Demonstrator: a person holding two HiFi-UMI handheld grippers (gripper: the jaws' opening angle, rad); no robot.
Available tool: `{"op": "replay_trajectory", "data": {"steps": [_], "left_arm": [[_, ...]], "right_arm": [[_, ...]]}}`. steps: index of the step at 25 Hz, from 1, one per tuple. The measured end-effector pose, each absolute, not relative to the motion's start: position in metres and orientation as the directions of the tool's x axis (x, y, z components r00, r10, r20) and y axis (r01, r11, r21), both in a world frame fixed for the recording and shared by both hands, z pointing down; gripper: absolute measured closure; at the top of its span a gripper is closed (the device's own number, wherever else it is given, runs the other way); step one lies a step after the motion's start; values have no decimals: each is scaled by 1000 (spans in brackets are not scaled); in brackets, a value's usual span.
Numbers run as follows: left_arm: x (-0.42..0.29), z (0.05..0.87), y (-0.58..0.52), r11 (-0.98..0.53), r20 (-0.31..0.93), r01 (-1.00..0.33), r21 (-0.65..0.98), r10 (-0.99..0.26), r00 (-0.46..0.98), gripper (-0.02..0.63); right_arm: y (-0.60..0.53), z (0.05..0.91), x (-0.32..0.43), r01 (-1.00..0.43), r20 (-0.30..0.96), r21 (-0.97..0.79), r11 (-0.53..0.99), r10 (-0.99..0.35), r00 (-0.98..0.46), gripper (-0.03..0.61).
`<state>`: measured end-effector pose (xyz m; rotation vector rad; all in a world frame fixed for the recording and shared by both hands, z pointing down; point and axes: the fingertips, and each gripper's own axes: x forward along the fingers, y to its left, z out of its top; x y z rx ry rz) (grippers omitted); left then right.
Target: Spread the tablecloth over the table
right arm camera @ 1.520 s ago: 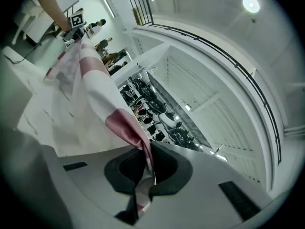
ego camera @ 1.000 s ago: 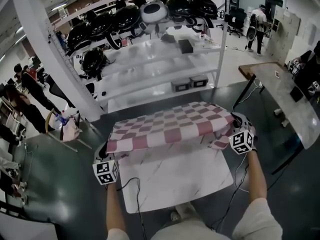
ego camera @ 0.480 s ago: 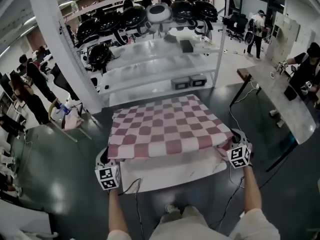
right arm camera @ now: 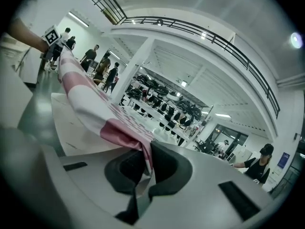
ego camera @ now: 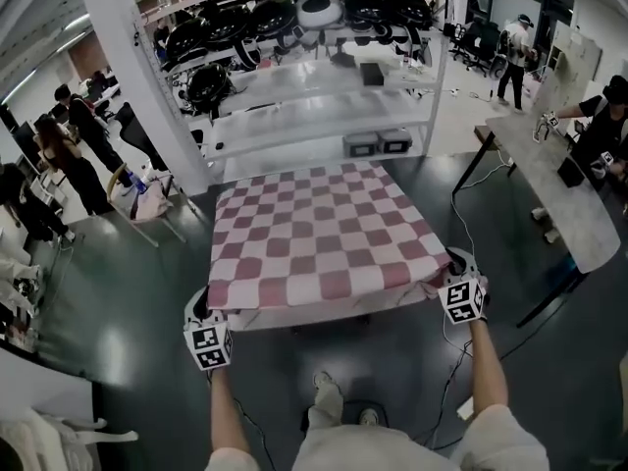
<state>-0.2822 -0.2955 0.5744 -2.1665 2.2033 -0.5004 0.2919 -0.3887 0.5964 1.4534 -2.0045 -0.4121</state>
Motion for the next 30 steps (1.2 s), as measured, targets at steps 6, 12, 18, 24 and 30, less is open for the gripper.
{"op": "replay_trajectory", "data": {"steps": [6, 12, 18, 24, 30], "left_arm": [[-261, 591, -235, 2, 265, -970, -243, -962, -69, 588], [-249, 625, -186, 15, 308, -975, -220, -948, -84, 588], [-246, 657, -164, -8, 365, -982, -189, -929, -62, 588], [-222, 716, -149, -143, 524, -964, -223, -852, 5, 425], [-226, 771, -102, -227, 655, -949, -219, -755, 29, 243]], "right_arm": [[-339, 615, 307, -743, 336, 550, 383, -915, -223, 561], [-294, 655, 317, -734, 383, 530, 425, -892, -240, 560], [-270, 683, 312, -761, 437, 470, 447, -867, -240, 555], [-257, 736, 297, -769, 568, 345, 538, -772, -285, 315], [-211, 787, 298, -722, 691, 330, 607, -677, -254, 249]]}}
